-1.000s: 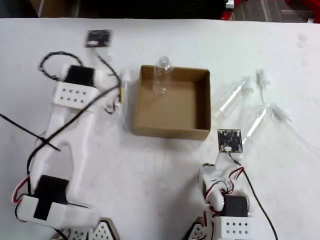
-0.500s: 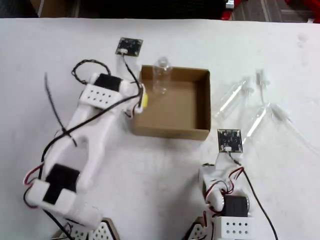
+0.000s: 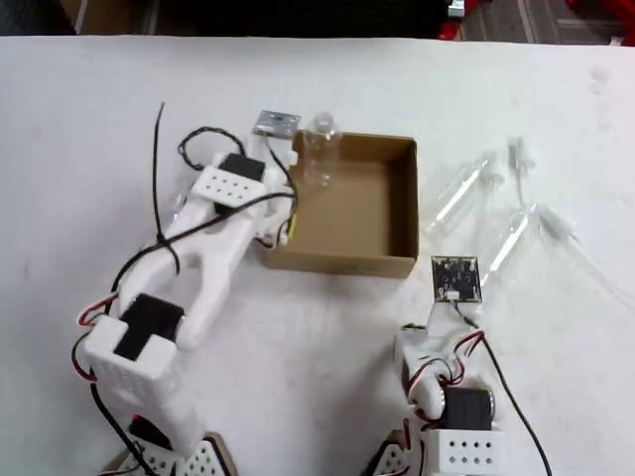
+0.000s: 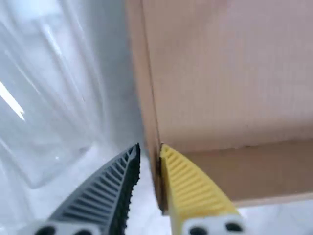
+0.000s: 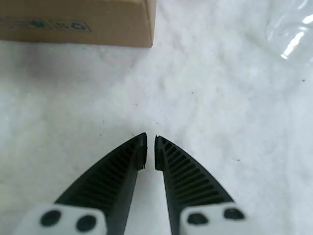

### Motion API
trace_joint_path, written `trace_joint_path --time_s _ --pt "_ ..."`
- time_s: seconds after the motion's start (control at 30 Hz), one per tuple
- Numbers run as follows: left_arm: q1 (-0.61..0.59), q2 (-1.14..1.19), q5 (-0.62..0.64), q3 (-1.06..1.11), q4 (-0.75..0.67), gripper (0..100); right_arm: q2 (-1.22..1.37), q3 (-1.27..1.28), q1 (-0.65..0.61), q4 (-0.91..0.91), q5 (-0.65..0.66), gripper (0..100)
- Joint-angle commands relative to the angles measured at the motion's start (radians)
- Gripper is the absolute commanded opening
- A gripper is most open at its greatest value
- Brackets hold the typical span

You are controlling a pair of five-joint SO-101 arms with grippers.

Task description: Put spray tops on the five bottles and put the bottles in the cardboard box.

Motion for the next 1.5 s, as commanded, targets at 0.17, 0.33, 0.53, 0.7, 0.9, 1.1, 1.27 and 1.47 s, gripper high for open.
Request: trace_joint_path --time_s 0.17,0.33,0.53,0.7,0.9,1.1,1.27,1.47 --pt "0.048 -0.007 -0.014 -0.04 0.071 8 -0.002 0.009 0.004 0.008 -0.006 1.5" --pt "0.048 -0.007 -0.021 -0.04 0.137 8 -0.002 0.009 0.004 0.008 -0.006 1.5" --pt "0.041 -0.007 -0.057 -0.044 0.155 8 -0.002 0.009 0.004 0.008 -0.006 1.5" --pt "0.039 -0.007 -0.117 -0.044 0.155 8 -0.002 0.009 0.004 0.008 -0.006 1.5" --pt "0.019 -0.008 -0.176 -0.049 0.183 8 -0.002 0.009 0.004 0.008 -0.006 1.5" --pt "-0.045 -0.048 -0.253 -0.04 0.204 8 -0.002 0.009 0.004 0.008 -0.006 1.5" --pt "-0.054 -0.094 -0.347 -0.038 0.224 8 -0.002 0.009 0.004 0.008 -0.006 1.5" --pt "-0.045 -0.101 -0.356 -0.037 0.227 9 -0.002 0.009 0.004 0.008 -0.006 1.5"
